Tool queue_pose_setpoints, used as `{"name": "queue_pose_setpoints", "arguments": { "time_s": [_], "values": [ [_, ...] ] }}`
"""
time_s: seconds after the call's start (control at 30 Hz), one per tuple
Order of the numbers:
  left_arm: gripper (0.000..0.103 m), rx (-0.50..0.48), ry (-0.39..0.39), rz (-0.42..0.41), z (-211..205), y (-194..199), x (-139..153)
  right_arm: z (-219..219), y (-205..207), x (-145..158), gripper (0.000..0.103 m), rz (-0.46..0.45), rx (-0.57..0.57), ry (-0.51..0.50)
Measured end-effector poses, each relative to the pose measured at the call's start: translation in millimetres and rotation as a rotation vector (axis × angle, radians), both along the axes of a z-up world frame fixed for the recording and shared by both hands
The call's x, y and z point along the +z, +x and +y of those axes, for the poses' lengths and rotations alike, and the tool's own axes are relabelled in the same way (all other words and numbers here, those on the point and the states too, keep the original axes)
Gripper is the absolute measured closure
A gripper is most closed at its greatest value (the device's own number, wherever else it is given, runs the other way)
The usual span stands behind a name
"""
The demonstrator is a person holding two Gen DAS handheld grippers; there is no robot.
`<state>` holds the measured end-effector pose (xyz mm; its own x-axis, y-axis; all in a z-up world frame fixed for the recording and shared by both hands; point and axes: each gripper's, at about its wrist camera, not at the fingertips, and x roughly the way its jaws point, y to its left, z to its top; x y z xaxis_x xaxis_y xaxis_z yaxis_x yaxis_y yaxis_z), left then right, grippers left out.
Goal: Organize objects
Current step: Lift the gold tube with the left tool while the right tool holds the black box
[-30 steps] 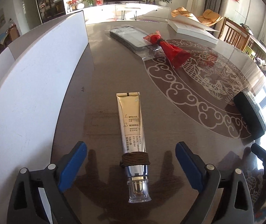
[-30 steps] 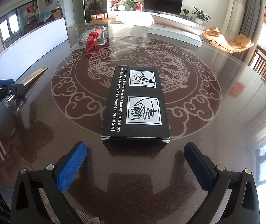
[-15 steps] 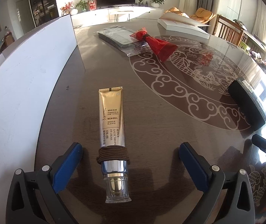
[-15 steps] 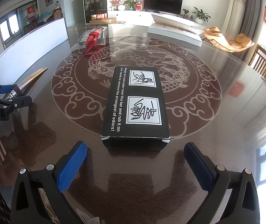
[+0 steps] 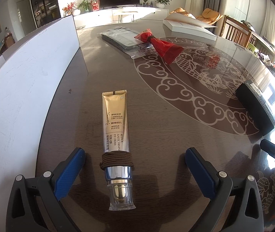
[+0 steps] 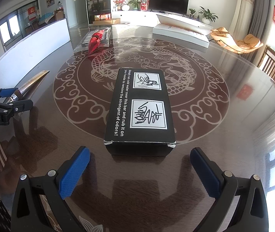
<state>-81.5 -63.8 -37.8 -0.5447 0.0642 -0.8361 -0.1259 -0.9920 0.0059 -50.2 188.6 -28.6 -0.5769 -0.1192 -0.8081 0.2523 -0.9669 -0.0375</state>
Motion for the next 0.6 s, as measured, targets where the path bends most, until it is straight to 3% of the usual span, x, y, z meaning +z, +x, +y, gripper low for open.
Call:
{"name": "queue_pose_setpoints", "arguments": {
  "time_s": [0.33,0.6],
  "values": [
    [0.0,0.008,0.002,-0.012,0.2,-0.2,0.0,-0.1,-0.2,-0.1,0.0,0.0,0.0,0.0],
    [0.0,0.085,-0.004,-0.064,2.4,0.7,0.7,-0.1,-0.3,-0.2,0.0,0.001,0.001,0.0]
  ]
}}
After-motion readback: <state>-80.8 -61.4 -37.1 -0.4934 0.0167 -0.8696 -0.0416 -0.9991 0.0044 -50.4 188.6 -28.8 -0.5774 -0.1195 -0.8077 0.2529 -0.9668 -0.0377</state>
